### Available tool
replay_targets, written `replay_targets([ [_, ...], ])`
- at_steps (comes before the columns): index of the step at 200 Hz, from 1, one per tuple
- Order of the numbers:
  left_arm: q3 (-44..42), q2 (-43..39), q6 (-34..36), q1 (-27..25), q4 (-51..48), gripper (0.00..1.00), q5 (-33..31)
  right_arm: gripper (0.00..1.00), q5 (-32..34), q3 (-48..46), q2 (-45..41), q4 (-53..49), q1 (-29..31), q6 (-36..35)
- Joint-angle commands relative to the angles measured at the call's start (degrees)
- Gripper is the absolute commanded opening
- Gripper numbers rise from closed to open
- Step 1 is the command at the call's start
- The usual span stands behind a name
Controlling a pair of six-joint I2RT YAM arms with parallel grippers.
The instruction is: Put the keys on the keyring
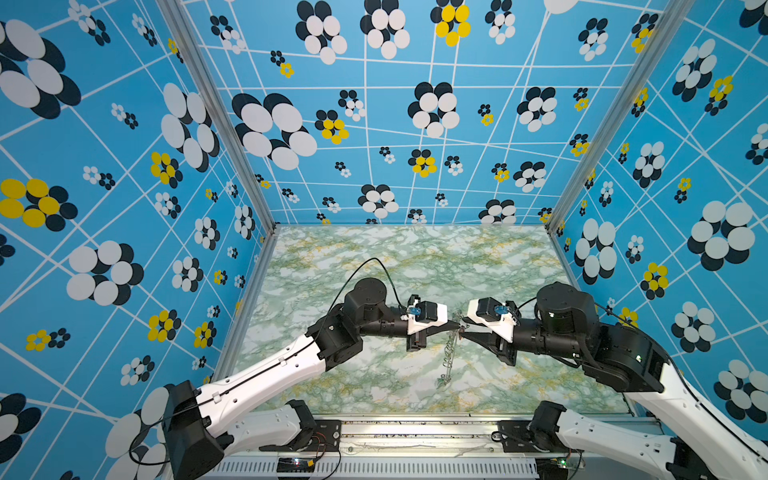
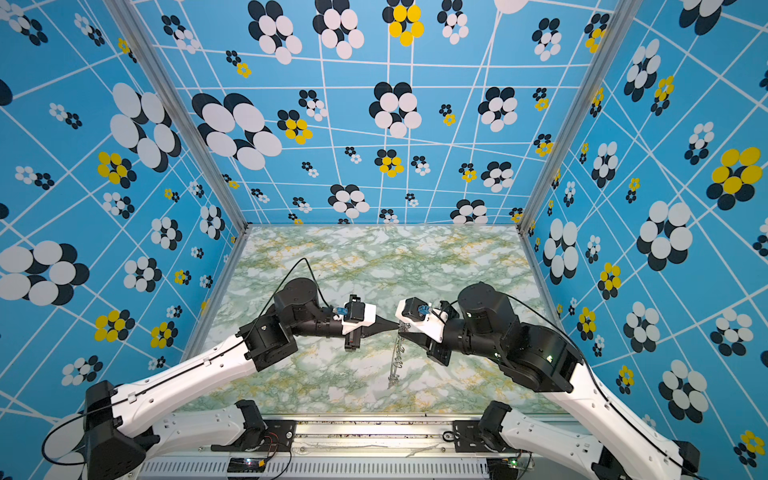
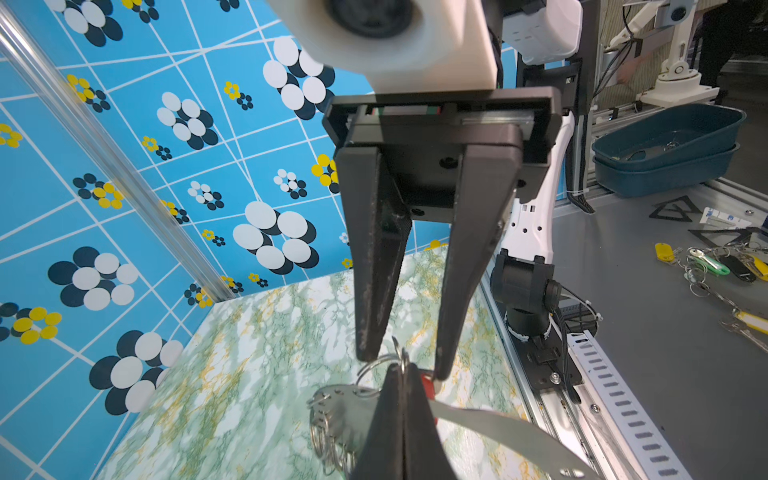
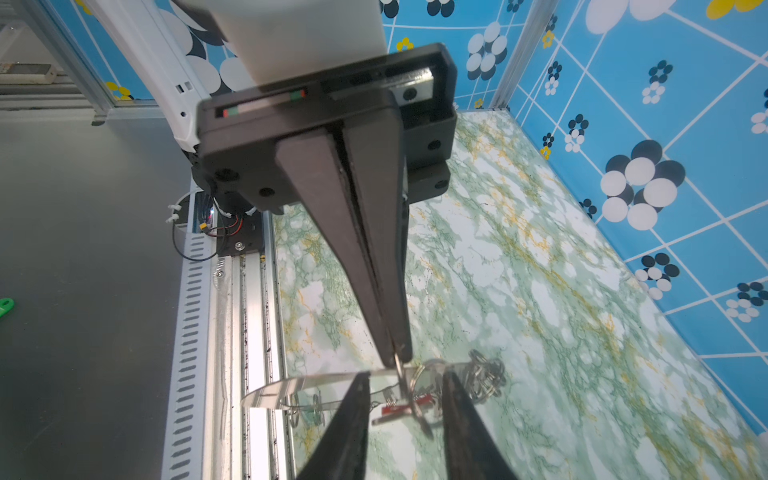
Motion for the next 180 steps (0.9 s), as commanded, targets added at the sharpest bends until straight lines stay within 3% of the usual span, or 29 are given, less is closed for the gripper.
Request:
replay_targets([
  [1, -0.55, -1.95, -2.8, 1.06, 6.97, 0.0, 2.36, 0.34, 1.57, 1.31, -0.78, 0.84, 0.4, -0.05],
  [48, -0.59, -2.07, -4.35, 1.54, 8.77, 0.0, 3.97, 0.28, 0.99, 1.3, -0.86, 1.42, 0.38, -0.41],
  [112, -0.55, -2.39, -4.7, 1.71, 9.18, 0.0, 4.13, 0.02, 0.18, 1.75, -0.54, 1.51, 0.38, -0.58],
  [180, -1.79, -3.15, -7.01, 2.61, 13.7, 0.0, 3.32, 0.0, -2.18, -0.32, 0.03, 1.77, 0.38, 1.6],
])
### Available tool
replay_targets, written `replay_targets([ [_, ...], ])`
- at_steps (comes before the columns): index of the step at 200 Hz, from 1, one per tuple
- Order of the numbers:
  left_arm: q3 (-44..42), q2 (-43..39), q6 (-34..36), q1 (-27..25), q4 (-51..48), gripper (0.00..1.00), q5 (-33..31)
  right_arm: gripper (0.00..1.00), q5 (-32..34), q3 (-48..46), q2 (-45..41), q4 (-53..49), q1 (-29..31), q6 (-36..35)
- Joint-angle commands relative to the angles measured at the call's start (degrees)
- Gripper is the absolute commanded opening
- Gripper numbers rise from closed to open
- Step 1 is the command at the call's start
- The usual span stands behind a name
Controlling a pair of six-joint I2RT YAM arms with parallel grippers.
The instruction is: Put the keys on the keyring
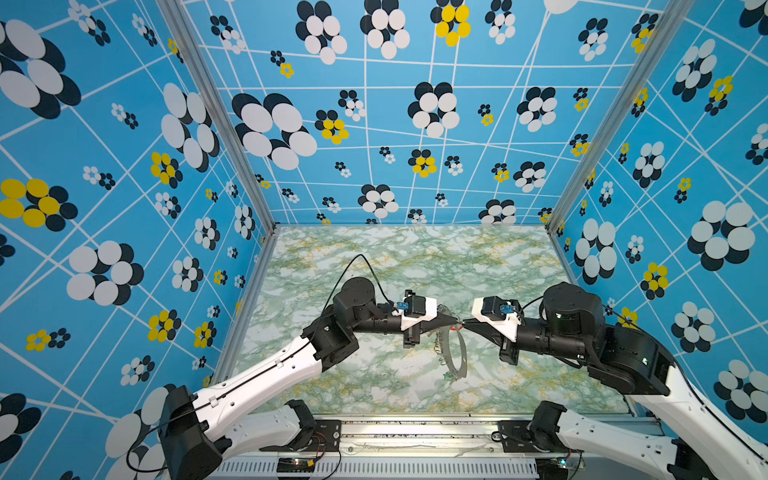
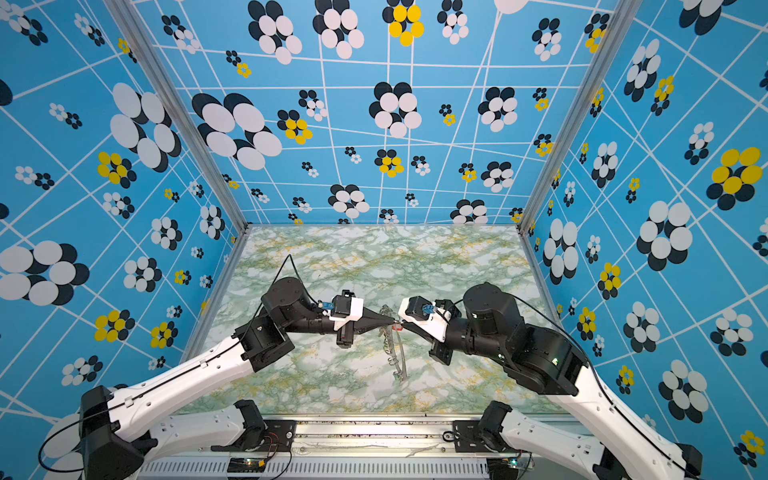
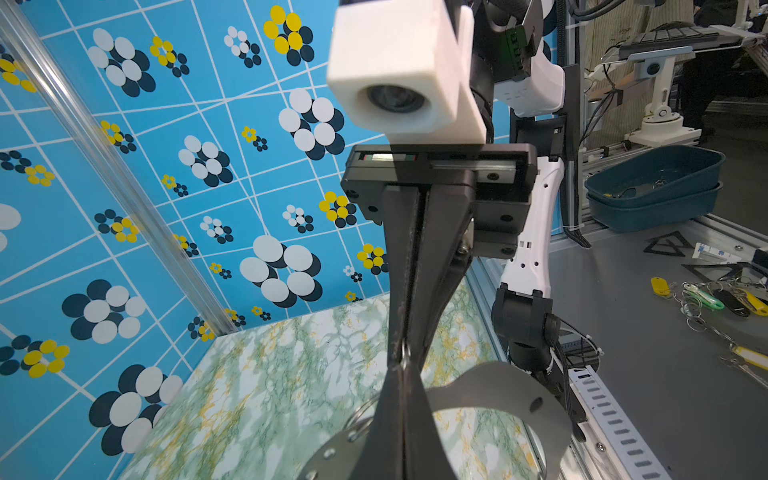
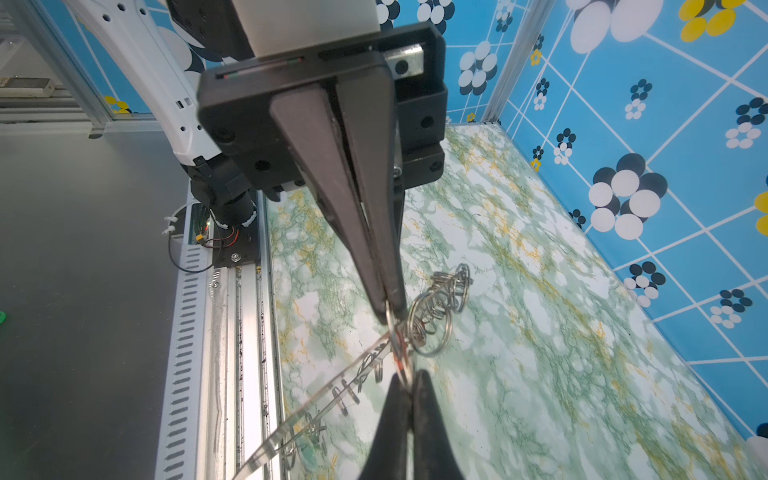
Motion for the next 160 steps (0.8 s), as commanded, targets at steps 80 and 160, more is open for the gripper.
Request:
replay_targets([
  [80, -2.15, -2.16, -5.35, 1.92, 12.87, 0.0, 0.1, 0.08, -5.66, -4.27, -0.35, 2.04, 0.39, 6.63],
  [160, -1.77, -2.17, -5.32, 2.02, 10.96, 0.0, 1.76, 0.4, 1.87, 0.59, -2.46, -0.1, 0.39, 1.11],
])
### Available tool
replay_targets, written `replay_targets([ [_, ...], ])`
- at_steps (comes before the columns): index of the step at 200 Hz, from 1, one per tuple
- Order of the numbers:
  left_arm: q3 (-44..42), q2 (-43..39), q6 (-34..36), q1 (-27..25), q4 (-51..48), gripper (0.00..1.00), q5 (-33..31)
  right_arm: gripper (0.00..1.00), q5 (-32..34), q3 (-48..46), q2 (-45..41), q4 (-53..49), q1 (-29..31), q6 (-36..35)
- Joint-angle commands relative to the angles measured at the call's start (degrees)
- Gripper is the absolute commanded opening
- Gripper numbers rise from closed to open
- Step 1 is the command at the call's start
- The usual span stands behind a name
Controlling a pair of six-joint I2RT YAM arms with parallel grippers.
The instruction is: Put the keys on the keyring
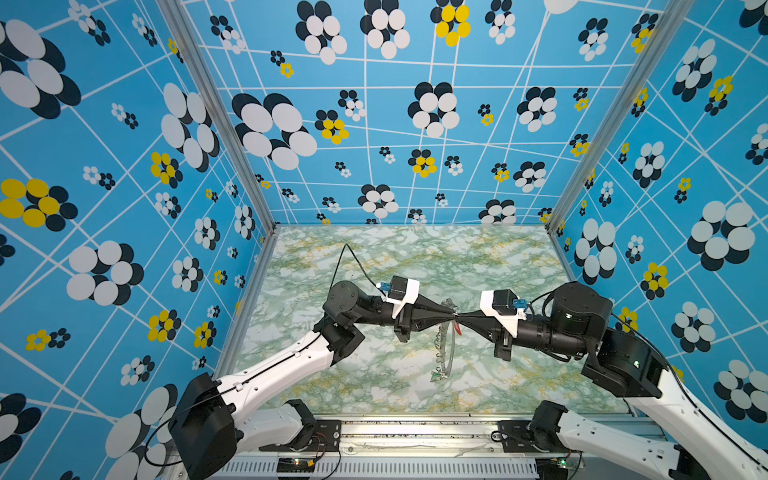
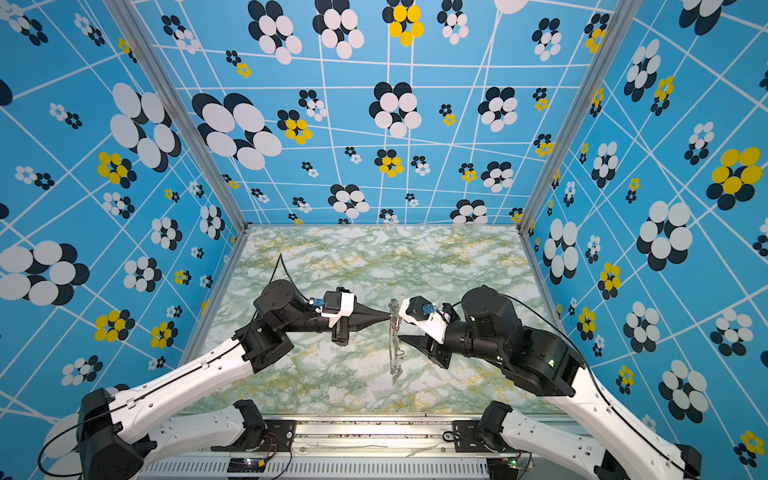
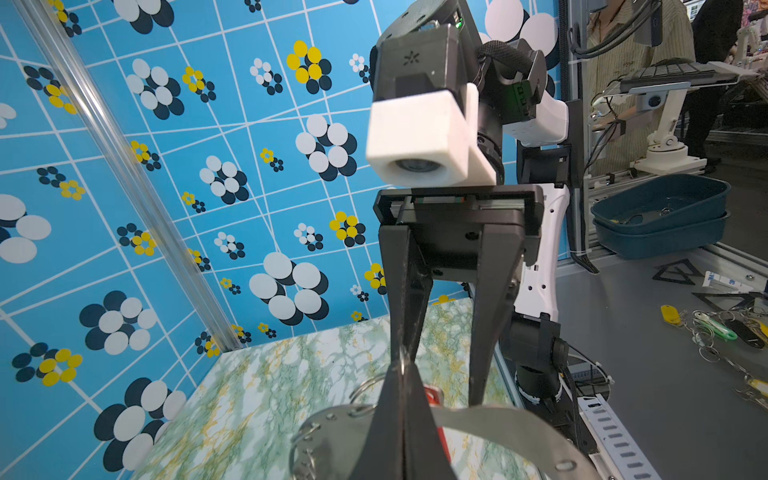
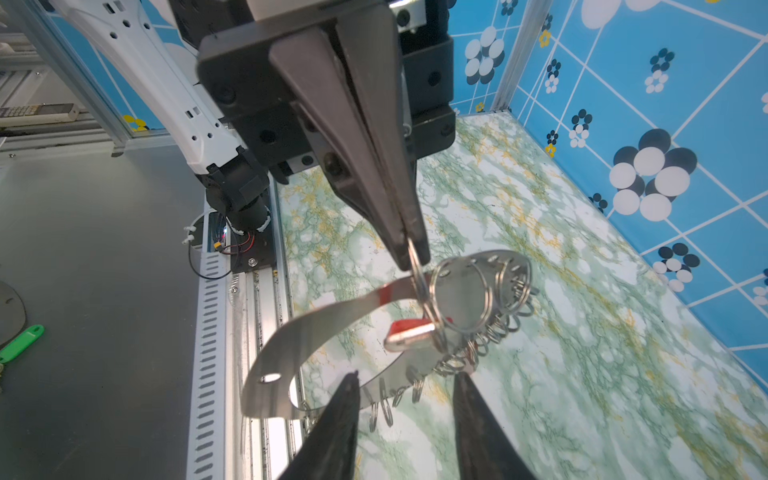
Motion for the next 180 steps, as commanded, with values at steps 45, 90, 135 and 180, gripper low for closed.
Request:
replay_targets([
  [45, 1.64, -1.05, -0.97, 0.35, 1.95, 0.0, 2.02, 0.36, 1.35, 2.28, -0.91, 3.72, 0.4, -3.81],
  [90, 2.13, -0.85, -0.89, 0.41, 0.99, 0.0, 2.85, 0.26, -1.97, 2.97, 0.78, 4.83, 0.36, -4.36],
  [135, 1.92, -1.13, -0.53, 0.41, 0.85, 0.0, 2.74, 0.08, -3.04, 3.0, 1.07, 4.98, 0.39, -4.16],
  [180, 1.04, -1.8, -0.52, 0.41, 2.39, 0.0, 0.67, 0.0, -2.45, 2.73, 0.13, 4.12, 0.34, -3.25],
])
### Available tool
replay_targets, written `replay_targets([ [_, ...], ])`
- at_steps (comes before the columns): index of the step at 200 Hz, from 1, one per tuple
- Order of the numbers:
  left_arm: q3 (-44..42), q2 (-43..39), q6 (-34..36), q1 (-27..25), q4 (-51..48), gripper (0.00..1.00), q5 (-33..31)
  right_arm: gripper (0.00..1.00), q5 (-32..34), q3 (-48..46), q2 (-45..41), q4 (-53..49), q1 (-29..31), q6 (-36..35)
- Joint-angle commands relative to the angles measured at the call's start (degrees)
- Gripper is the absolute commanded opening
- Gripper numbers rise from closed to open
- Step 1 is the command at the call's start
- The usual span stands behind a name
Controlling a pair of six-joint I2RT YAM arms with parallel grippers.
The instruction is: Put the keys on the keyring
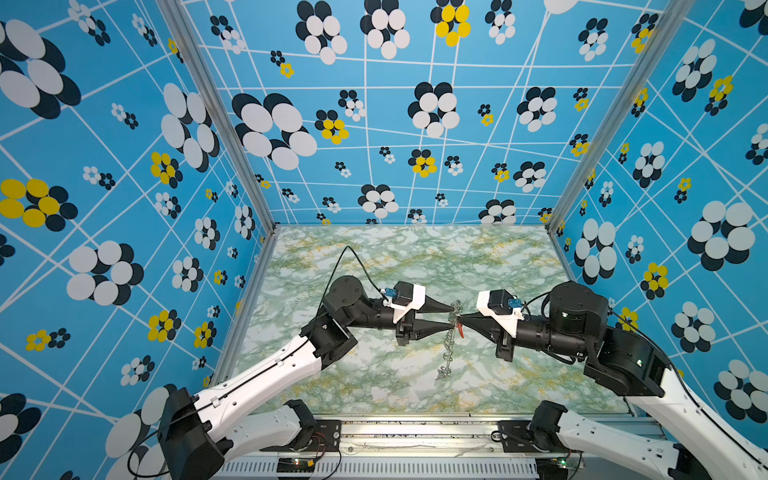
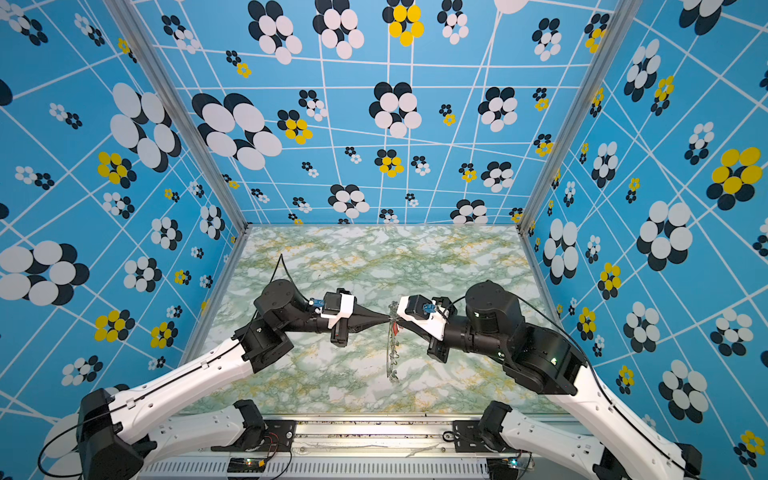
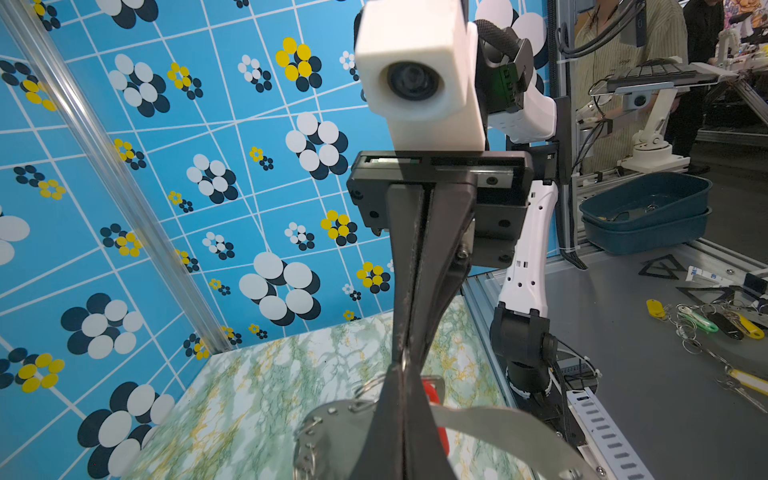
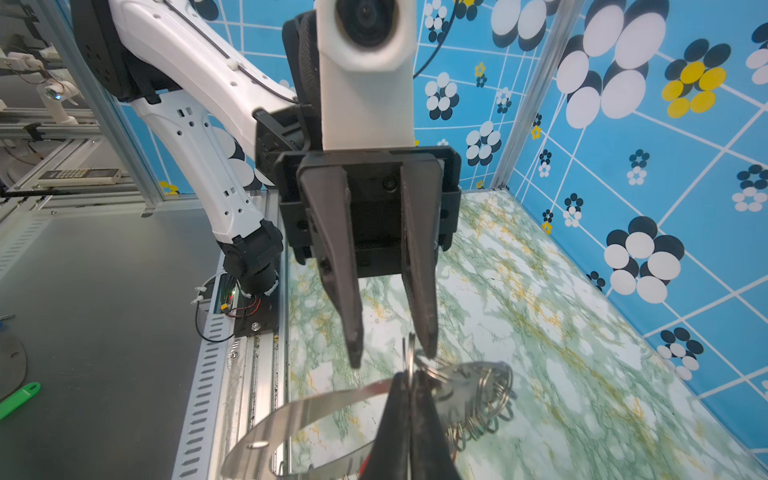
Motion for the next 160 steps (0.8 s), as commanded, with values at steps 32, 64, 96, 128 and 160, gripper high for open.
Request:
replay_targets([
  [32, -0.06, -2.06, -1.96, 0.42, 7.3, 0.0, -2.48, 0.0, 0.73, -0.38, -1.61, -0.23, 0.39, 2.38],
  [64, -1.12, -1.68, -5.44, 1.12, 13.74, 0.0, -2.99, 0.0, -0.07, -4.29, -2.53, 2.38, 0.39, 5.99],
  [96, -2.33, -0.59, -8.87, 1.42, 20.67, 0.0, -3.59, 0.0, -2.77, -8.23, -2.92, 6.89, 0.37, 10.03],
  [128, -3.97, 0.07, -10.89, 1.63, 26.42, 0.0, -5.59, 0.0, -7.06, -10.13, -1.59, 10.3, 0.39, 12.95],
  [160, -5.43, 0.58, -12.88, 1.87, 31.3, 0.0, -7.48, 0.0, -10.69, -12.54, -0.88, 14.65, 0.39, 16.51],
])
